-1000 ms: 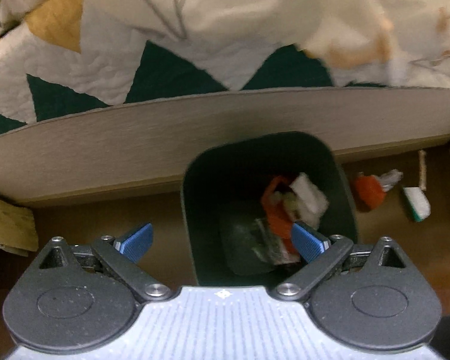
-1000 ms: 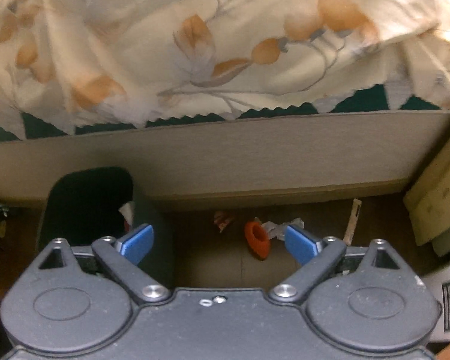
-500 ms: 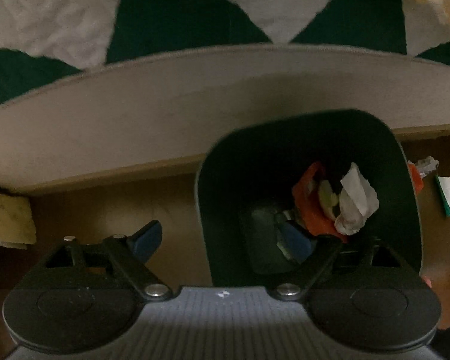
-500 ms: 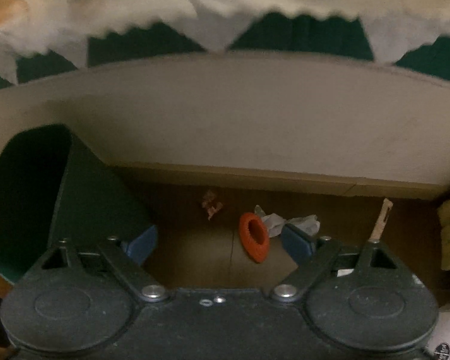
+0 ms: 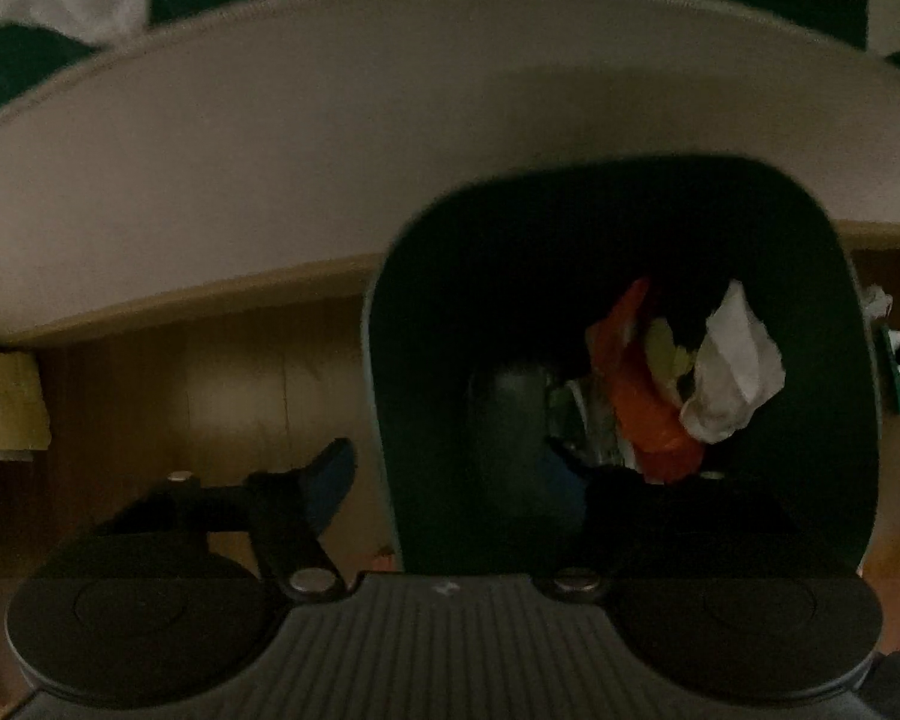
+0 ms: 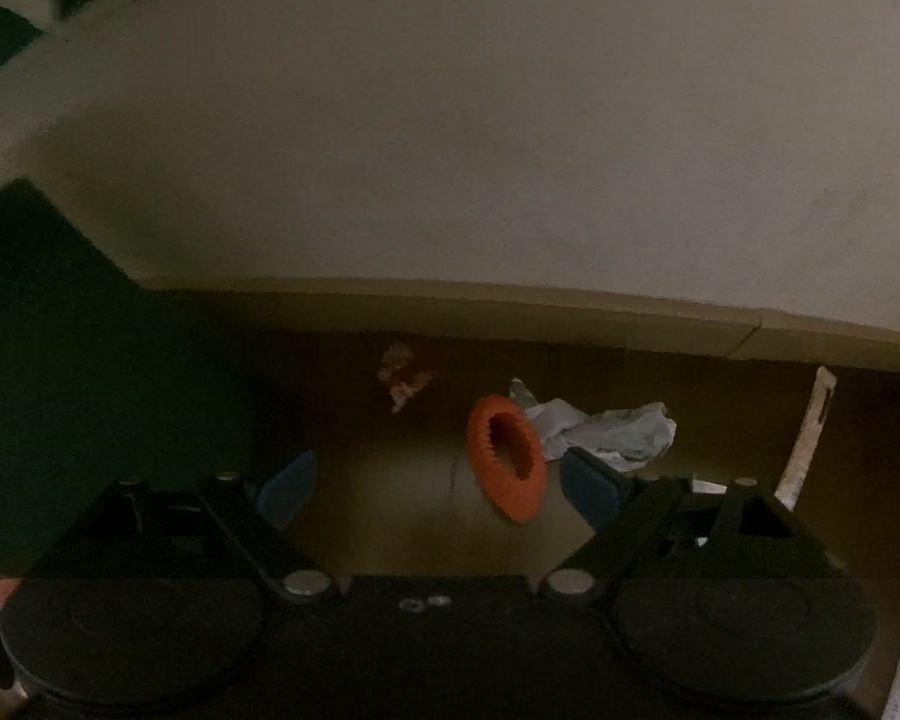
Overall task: Collect trash
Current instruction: 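Lower the right gripper toward the orange knitted item on the floor, then close the right gripper on the orange knitted item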
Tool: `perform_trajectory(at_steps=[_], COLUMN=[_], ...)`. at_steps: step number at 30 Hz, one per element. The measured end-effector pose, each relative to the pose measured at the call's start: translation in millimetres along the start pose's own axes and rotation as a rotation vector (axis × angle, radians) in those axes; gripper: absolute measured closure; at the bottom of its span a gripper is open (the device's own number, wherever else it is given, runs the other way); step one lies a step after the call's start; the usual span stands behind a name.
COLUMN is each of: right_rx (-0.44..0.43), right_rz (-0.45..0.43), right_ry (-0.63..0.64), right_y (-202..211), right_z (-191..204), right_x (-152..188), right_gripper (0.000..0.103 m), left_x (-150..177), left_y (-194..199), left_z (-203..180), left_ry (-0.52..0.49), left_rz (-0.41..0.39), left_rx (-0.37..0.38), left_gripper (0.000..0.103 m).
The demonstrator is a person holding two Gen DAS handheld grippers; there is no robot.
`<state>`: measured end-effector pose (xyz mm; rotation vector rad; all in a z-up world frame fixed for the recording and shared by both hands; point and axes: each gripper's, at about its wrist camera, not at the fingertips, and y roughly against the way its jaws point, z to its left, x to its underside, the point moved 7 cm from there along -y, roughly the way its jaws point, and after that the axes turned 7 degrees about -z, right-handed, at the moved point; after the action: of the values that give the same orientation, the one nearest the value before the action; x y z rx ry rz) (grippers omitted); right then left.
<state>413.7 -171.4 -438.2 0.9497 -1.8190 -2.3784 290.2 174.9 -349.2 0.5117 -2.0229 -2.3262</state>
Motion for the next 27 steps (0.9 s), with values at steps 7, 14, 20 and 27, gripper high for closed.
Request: perform_trajectory(at_steps=[7, 14, 20, 27], right_rx=[0.024, 0.078, 0.072, -0.067], right_rz=[0.049, 0.091, 0.093, -0.037], right_ry=[0.041, 0.012, -0.014, -0.063], right_y=[-68, -115, -107, -6], right_z=[-16, -37, -44, -25], right_x=[10, 28, 45, 17], right_gripper=[0.025, 0.052, 0.094, 0.095], left_x=[2, 0, 2, 0], left_y=[-13, -16, -10, 6], left_z=[-6, -5, -16, -42], left_ry=[-0.041, -0.057, -0.111, -0.184], left_rz=[0.022, 0.029, 0.016, -0.050], left_rx=[-0.085, -0.197, -0.266, -0.300], left_gripper=[0.066, 0.088, 0.093, 0.093])
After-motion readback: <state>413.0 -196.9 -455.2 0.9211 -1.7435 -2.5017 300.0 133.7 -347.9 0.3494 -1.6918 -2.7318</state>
